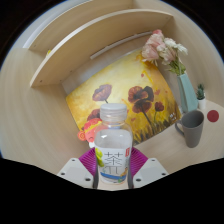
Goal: Pour water
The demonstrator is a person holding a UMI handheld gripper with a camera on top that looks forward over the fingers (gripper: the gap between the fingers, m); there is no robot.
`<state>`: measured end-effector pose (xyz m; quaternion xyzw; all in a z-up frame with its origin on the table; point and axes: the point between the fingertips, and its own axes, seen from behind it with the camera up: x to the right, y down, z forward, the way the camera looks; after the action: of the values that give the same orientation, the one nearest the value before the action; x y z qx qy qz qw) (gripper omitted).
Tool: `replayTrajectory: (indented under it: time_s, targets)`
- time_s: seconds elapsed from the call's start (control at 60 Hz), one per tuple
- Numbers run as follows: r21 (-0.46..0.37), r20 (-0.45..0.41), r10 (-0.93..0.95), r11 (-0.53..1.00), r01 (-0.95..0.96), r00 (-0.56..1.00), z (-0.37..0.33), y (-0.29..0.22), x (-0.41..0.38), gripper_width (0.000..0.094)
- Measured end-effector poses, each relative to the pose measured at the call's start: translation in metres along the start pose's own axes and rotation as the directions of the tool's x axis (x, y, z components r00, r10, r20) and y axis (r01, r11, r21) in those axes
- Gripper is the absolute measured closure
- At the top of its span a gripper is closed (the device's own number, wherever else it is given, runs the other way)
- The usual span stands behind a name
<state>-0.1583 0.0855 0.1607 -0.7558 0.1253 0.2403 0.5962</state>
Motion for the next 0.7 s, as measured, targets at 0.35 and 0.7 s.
replayTrajectory:
  time_s: [0.35, 0.7]
  targets:
    - [0.023, 0.093, 0.796, 0.599, -0.8, 0.598, 0.024, -0.1, 0.068, 0.0536]
    - [0.01, 0.172, 0.985, -0.016, -1.0, -0.014, 0.027, -0.128, 0.122, 0.0516]
